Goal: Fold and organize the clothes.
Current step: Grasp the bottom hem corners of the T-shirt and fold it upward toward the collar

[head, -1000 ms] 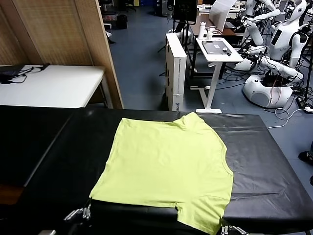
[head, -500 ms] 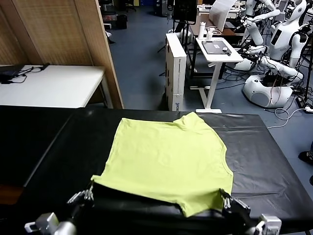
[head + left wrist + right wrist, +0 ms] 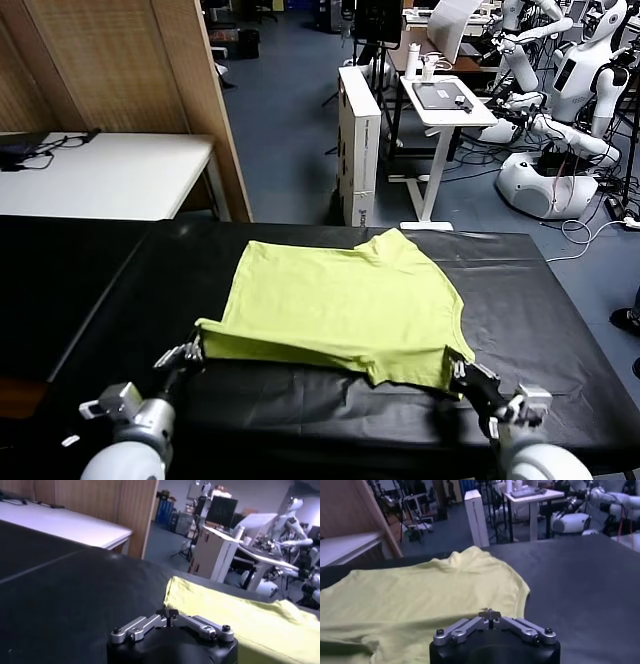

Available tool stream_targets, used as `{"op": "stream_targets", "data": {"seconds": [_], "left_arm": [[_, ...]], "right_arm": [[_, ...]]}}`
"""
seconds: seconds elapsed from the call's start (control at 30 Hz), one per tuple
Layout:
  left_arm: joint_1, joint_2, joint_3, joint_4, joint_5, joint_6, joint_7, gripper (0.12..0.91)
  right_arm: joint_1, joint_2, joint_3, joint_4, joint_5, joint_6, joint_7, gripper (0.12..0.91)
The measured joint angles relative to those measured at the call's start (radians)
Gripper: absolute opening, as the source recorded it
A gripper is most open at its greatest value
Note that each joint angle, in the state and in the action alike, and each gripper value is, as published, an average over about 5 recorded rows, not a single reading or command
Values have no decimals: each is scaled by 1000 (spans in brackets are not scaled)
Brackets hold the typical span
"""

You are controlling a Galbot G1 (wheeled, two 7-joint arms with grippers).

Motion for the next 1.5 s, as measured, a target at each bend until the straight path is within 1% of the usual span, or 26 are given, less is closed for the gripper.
{"op": "stream_targets", "data": {"seconds": [0.23, 0.6, 0.67, 0.7, 0.73, 0.77, 0.8, 0.83, 1.03, 1.1, 1.13, 1.2, 1.27, 1.37, 1.5], "left_arm": [[-43, 13, 20, 58, 4, 0, 0, 144], [-64, 15, 30, 95, 20, 7, 1, 144], [-64, 15, 30, 95, 29, 13, 4, 144], [-64, 15, 30, 95, 33, 14, 6, 156], [-63, 16, 30, 94, 35, 16, 8, 169], [-61, 16, 30, 91, 37, 16, 8, 200], [-60, 17, 29, 89, 38, 17, 9, 250], [-58, 18, 29, 86, 38, 19, 9, 300], [-44, 28, 21, 63, 39, 35, -5, 678], [-31, 31, 14, 49, 37, 42, -9, 787], [-23, 33, 11, 40, 36, 44, -10, 829], [0, 32, 6, 16, 39, 47, -10, 880], [27, 27, 4, -10, 52, 46, -9, 900], [69, 14, 6, -39, 79, 40, -9, 906], [107, -1, 9, -50, 98, 31, -4, 907]], "right_arm": [[45, -3, -24, -44, -13, 2, 0, 140], [68, -6, -35, -77, -16, -1, -8, 140], [63, -10, -28, -70, -12, -10, -17, 157], [60, -13, -23, -66, -10, -16, -23, 183], [56, -17, -19, -59, -8, -23, -30, 229], [52, -21, -14, -52, -6, -29, -37, 275], [46, -25, -9, -45, -5, -36, -45, 331], [41, -29, -5, -37, -5, -41, -53, 406], [-13, -63, 34, 20, -5, -60, -90, 745], [-47, -82, 52, 47, -5, -60, -98, 841], [-66, -91, 61, 61, -5, -59, -101, 871], [-108, -111, 80, 87, -6, -57, -104, 898], [-149, -128, 99, 106, -5, -55, -106, 904], [-201, -142, 118, 127, -8, -53, -109, 906], [-254, -145, 129, 146, -18, -47, -116, 907]]}}
